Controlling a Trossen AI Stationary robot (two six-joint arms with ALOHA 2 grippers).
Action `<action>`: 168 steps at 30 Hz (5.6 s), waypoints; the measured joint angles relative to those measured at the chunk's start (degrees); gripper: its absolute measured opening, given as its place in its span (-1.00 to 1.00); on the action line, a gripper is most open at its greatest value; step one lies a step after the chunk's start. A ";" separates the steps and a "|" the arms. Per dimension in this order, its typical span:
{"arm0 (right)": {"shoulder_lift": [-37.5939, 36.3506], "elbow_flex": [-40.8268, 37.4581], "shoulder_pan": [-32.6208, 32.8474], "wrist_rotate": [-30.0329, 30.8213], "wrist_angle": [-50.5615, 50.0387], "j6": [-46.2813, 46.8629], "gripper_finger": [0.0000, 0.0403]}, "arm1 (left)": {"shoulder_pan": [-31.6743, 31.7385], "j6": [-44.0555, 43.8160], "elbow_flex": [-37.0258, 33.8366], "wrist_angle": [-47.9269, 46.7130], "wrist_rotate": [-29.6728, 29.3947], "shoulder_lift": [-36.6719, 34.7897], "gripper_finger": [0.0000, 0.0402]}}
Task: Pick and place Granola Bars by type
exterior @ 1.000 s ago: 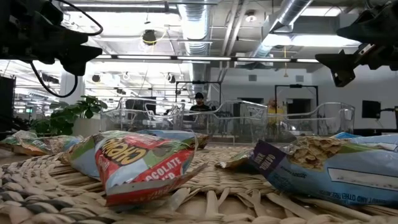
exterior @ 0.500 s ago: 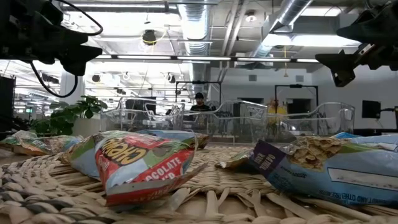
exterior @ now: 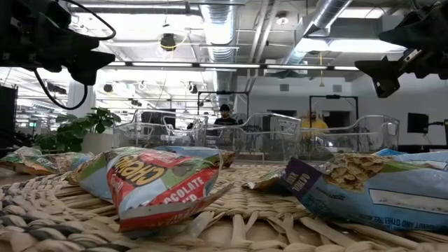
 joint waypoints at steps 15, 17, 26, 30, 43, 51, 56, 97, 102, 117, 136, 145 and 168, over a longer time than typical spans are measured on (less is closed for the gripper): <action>0.00 0.00 0.00 0.00 0.00 0.01 0.39 | 0.00 1.18 0.02 1.13 -6.48 9.02 0.09; 0.00 0.02 0.00 0.00 0.01 0.02 0.39 | 0.04 1.51 0.38 1.13 -7.21 12.60 0.09; 0.00 0.00 0.00 0.00 0.01 0.00 0.39 | -1.80 -2.02 14.40 -3.40 -9.28 36.91 0.09; 0.00 0.02 -0.01 0.00 0.00 0.02 0.39 | -4.92 -3.21 24.07 -7.66 -10.93 50.23 0.09; 0.00 0.00 -0.01 0.02 0.00 0.02 0.39 | -15.27 -11.00 49.37 -19.38 -13.59 82.90 0.09; 0.00 0.00 0.00 0.02 0.00 0.00 0.39 | -16.78 -19.57 52.57 -18.98 -13.81 92.40 0.09; 0.00 0.00 -0.01 0.01 0.00 0.01 0.39 | -16.81 -20.72 52.57 -19.40 -17.83 94.43 0.09; 1.03 0.00 0.00 0.00 0.00 0.00 0.39 | -15.50 -16.28 52.61 -13.72 -16.90 100.08 -0.71; 1.03 0.00 -0.02 0.00 0.00 0.02 0.39 | -15.50 -13.32 52.61 -9.42 -16.79 100.06 -0.77; 1.03 0.00 -0.01 0.01 0.00 0.00 0.39 | -10.40 2.34 52.61 19.06 -17.27 95.68 -0.80; 1.04 0.01 -0.01 0.00 -0.01 0.01 0.39 | 3.78 19.58 52.61 27.39 -17.27 89.85 -0.80; 1.03 0.00 0.00 0.00 0.00 0.00 0.39 | 18.75 17.27 52.61 26.86 -17.05 89.88 -0.80; 1.04 0.01 -0.01 0.00 -0.02 0.00 0.39 | 24.70 9.40 52.57 -20.17 -19.02 78.26 -0.80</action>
